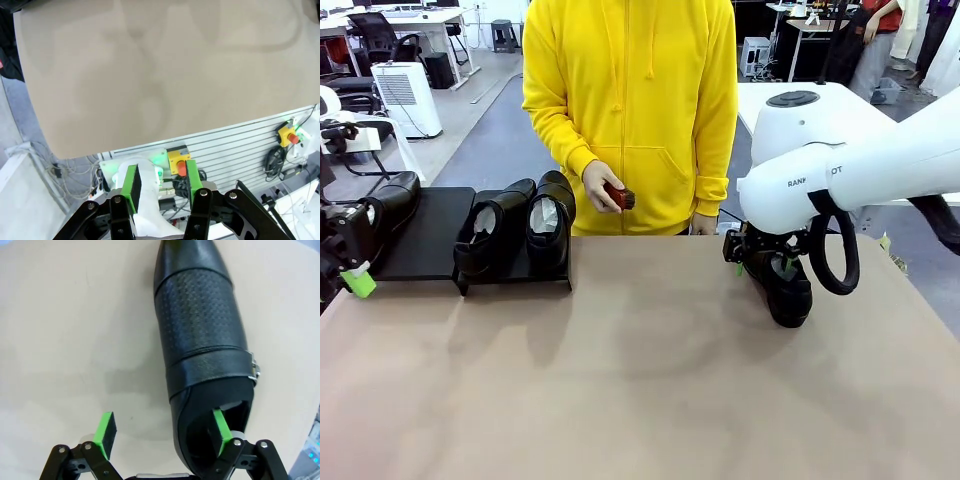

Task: Organize the shoes by placing them on the stand.
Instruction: Pick up one Shoe and place it in the middle of the table.

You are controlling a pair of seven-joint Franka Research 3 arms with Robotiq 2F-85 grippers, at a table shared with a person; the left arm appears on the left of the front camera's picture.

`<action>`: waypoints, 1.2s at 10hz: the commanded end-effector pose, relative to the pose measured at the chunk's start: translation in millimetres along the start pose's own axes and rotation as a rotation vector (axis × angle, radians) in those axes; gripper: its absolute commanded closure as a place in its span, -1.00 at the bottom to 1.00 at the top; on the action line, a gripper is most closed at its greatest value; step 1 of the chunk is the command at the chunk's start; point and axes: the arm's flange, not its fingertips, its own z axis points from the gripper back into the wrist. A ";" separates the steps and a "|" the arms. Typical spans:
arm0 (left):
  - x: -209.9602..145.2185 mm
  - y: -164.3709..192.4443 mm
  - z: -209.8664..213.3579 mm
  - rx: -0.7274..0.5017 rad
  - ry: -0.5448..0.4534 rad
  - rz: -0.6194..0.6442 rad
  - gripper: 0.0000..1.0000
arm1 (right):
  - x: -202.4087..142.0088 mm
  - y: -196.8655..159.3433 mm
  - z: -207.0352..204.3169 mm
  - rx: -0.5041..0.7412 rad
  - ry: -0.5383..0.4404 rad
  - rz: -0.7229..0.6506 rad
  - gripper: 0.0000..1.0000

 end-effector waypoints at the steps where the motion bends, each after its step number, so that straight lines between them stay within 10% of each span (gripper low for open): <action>1: -0.2 1.2 -0.6 -0.013 -0.003 -0.009 0.00 | 9.1 -5.3 -4.2 0.048 0.015 0.032 -0.43; 5: -0.2 1.2 -0.6 -0.013 -0.003 -0.009 0.00 | 11.3 -11.2 -14.7 0.046 0.041 0.057 1.00; 12: -0.2 1.2 -0.6 -0.013 -0.003 -0.009 0.00 | 2.3 -25.8 -7.8 0.040 0.076 0.034 1.00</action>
